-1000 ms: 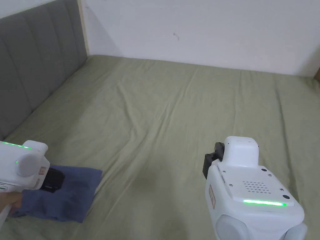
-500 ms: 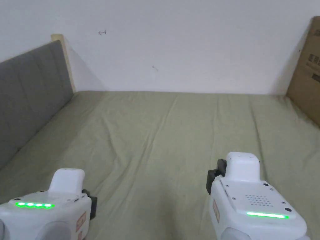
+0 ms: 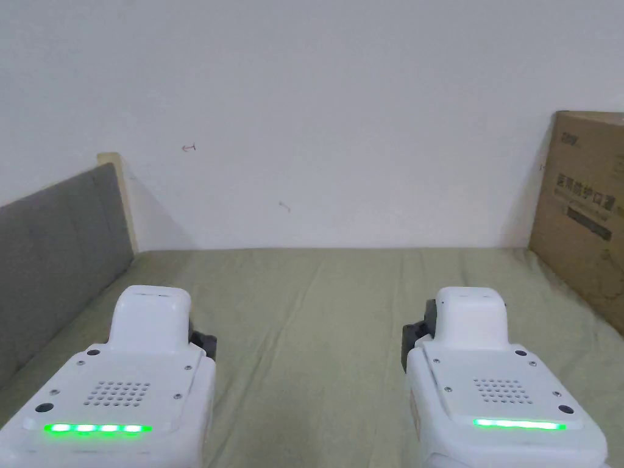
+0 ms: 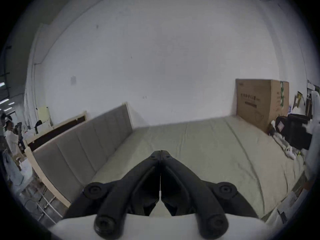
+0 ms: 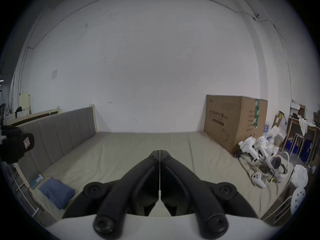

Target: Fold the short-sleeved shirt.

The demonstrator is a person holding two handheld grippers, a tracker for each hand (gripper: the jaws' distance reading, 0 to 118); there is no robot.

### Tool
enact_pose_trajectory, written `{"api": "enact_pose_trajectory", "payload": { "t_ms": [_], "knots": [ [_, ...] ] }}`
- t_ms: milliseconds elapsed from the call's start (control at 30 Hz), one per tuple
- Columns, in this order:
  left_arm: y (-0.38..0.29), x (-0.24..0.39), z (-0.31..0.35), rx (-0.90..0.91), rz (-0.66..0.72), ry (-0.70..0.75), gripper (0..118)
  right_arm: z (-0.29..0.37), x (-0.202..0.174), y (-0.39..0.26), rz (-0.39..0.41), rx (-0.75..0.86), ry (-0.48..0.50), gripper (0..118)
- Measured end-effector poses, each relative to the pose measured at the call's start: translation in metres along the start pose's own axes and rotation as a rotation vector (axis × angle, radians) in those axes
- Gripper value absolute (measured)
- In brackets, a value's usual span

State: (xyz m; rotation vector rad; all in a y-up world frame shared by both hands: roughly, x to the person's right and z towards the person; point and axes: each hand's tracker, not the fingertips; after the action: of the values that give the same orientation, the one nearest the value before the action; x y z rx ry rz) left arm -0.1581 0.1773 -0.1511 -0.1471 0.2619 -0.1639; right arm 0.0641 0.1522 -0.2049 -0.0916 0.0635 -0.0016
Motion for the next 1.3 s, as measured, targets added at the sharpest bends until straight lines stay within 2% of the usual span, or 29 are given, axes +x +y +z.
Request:
{"api": "enact_pose_trajectory", "payload": {
  "t_ms": [167,333,400,467,500,533,567,600,667,733,1033,1300],
  "knots": [
    [0.016,0.010,0.007,0.043,0.042,-0.037,0,0.009,-0.002,0.016,0.005,0.047,-0.007,1],
    [0.014,0.016,0.014,0.074,0.050,-0.058,3,0.016,-0.004,0.014,0.000,0.043,0.033,2],
    [0.012,0.018,0.014,0.068,0.039,-0.056,10,0.017,-0.008,0.011,0.019,0.039,0.019,2],
    [0.010,0.018,0.014,0.054,0.045,-0.066,35,0.016,-0.008,0.010,0.015,0.026,0.022,5],
    [0.009,0.017,0.014,0.041,0.056,-0.076,55,0.016,-0.008,0.009,0.005,0.017,0.029,9],
    [0.008,0.017,0.012,0.029,0.065,-0.082,85,0.015,-0.008,0.009,-0.005,0.008,0.035,18],
    [0.007,0.016,0.011,0.019,0.073,-0.081,102,0.015,-0.008,0.009,-0.012,0.003,0.040,26],
    [0.005,0.016,0.011,0.015,0.078,-0.074,111,0.015,-0.008,0.009,-0.014,0.003,0.040,32],
    [0.002,0.015,0.012,0.027,0.078,-0.062,113,0.015,-0.009,0.008,-0.001,0.009,0.026,54],
    [0.001,0.014,0.009,0.018,0.068,-0.062,113,0.014,-0.011,0.006,0.017,0.017,0.004,89],
    [-0.006,0.015,0.004,-0.012,0.112,-0.081,113,0.011,-0.013,-0.002,0.006,-0.012,0.017,90],
    [-0.011,0.025,0.008,0.023,0.021,-0.077,113,0.009,-0.015,-0.005,0.017,-0.020,0.017,90]
  ]
}}
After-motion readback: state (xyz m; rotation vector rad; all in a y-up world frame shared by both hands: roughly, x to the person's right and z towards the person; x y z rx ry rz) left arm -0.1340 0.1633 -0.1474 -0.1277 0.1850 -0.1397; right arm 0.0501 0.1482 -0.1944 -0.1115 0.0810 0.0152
